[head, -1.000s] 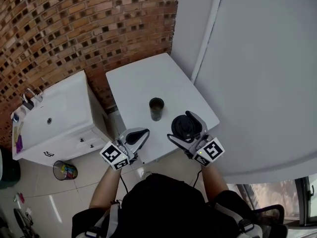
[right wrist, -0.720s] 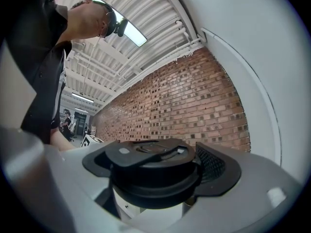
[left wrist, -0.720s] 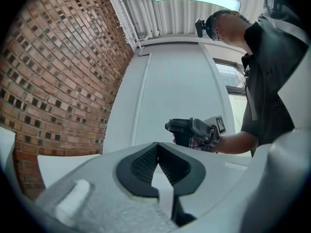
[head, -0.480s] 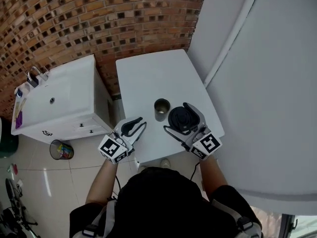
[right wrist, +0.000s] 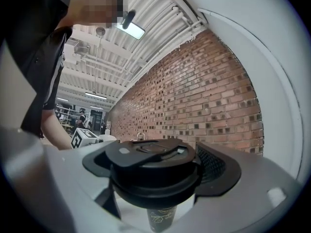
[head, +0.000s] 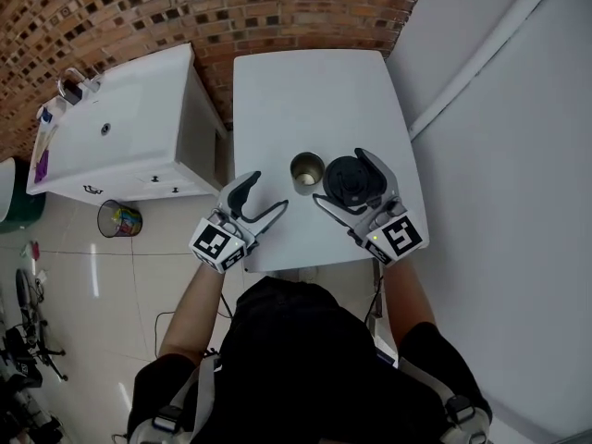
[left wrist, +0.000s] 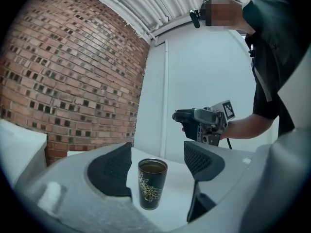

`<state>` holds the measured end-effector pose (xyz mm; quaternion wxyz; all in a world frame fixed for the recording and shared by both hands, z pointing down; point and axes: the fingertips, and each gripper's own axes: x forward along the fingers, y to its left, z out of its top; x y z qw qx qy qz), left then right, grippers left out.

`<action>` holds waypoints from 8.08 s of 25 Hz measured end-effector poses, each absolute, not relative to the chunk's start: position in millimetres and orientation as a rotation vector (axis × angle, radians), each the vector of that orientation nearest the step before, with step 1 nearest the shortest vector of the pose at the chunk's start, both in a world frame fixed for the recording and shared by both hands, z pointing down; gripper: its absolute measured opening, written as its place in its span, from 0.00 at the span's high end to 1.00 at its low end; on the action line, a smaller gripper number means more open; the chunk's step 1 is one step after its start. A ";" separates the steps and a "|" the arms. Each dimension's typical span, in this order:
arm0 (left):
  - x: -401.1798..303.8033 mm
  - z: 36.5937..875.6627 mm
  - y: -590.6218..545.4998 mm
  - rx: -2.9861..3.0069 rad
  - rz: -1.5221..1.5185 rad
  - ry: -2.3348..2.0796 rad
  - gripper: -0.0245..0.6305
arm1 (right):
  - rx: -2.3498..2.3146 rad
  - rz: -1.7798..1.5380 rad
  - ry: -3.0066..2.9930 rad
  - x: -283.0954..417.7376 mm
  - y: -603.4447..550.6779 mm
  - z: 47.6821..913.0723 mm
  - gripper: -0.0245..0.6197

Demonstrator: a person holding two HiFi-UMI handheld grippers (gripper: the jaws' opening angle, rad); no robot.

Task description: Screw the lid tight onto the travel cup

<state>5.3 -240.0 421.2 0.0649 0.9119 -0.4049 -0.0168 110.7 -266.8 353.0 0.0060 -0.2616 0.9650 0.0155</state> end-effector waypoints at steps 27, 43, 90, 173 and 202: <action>81.1 605.3 -292.1 2.826 0.238 -0.868 0.30 | -1.004 -0.112 3.043 118.7 -295.3 451.6 0.21; 95.0 600.9 -307.5 2.880 0.198 -0.816 0.40 | -0.905 -0.092 3.033 77.0 -313.9 449.5 0.21; 94.2 602.0 -306.2 2.857 0.182 -0.776 0.40 | -0.718 -0.119 2.961 44.5 -310.4 479.5 0.21; 95.6 601.0 -305.6 2.842 0.204 -0.765 0.38 | -0.845 -0.009 3.070 38.6 -310.9 473.3 0.20; 7.4 486.0 -219.4 2.678 -0.012 -1.203 0.40 | -1.027 0.017 2.970 149.2 -207.5 414.9 0.56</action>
